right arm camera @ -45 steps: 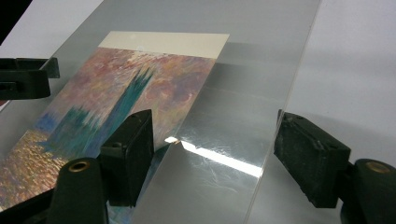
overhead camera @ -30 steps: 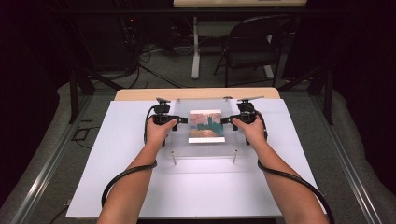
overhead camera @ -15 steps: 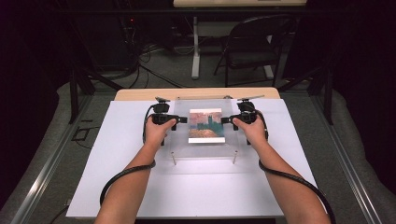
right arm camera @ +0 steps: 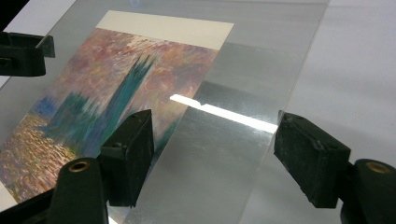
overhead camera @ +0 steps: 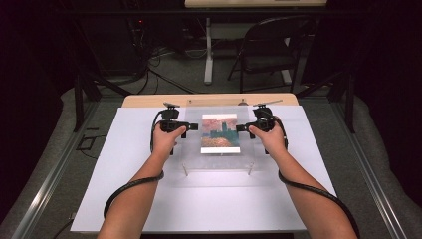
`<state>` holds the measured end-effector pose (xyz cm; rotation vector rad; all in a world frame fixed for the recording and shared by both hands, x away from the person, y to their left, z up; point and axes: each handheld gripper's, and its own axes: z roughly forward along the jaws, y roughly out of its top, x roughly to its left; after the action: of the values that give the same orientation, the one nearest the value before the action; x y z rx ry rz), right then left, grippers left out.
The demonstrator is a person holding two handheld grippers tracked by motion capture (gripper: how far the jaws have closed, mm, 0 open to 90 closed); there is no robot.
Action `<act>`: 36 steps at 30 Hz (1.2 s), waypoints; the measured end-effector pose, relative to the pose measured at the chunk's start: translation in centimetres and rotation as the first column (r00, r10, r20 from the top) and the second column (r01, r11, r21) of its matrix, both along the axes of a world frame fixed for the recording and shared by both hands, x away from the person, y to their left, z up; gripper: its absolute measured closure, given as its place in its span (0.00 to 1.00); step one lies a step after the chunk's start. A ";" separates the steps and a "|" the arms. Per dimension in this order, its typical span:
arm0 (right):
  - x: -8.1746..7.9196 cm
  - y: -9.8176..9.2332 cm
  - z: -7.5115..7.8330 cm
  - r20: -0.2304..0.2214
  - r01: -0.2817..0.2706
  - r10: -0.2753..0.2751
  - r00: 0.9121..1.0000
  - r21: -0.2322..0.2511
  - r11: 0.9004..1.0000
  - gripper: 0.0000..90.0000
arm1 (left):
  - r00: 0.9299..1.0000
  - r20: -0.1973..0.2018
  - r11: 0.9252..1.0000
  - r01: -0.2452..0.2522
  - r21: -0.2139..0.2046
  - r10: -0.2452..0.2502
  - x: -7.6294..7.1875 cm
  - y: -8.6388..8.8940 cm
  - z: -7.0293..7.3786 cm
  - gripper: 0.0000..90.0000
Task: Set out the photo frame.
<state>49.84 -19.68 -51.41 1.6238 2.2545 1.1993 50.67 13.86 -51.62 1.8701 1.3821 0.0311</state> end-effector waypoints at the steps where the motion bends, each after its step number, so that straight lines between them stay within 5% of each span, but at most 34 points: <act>1: -0.1 0.0 0.1 -0.001 0.001 -0.001 1.000 -0.003 1.000 0.31 | 1.000 0.001 1.000 0.002 0.005 -0.002 0.0 0.0 0.1 0.36; 36: -2.1 0.1 2.9 0.070 -0.042 0.047 0.996 -0.077 0.996 0.34 | 0.996 0.077 0.999 0.035 -0.005 -0.035 -1.9 1.1 2.7 0.49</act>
<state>47.75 -19.54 -48.55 1.4872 2.2739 1.1478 48.73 14.93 -48.88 1.8679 1.2952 0.0802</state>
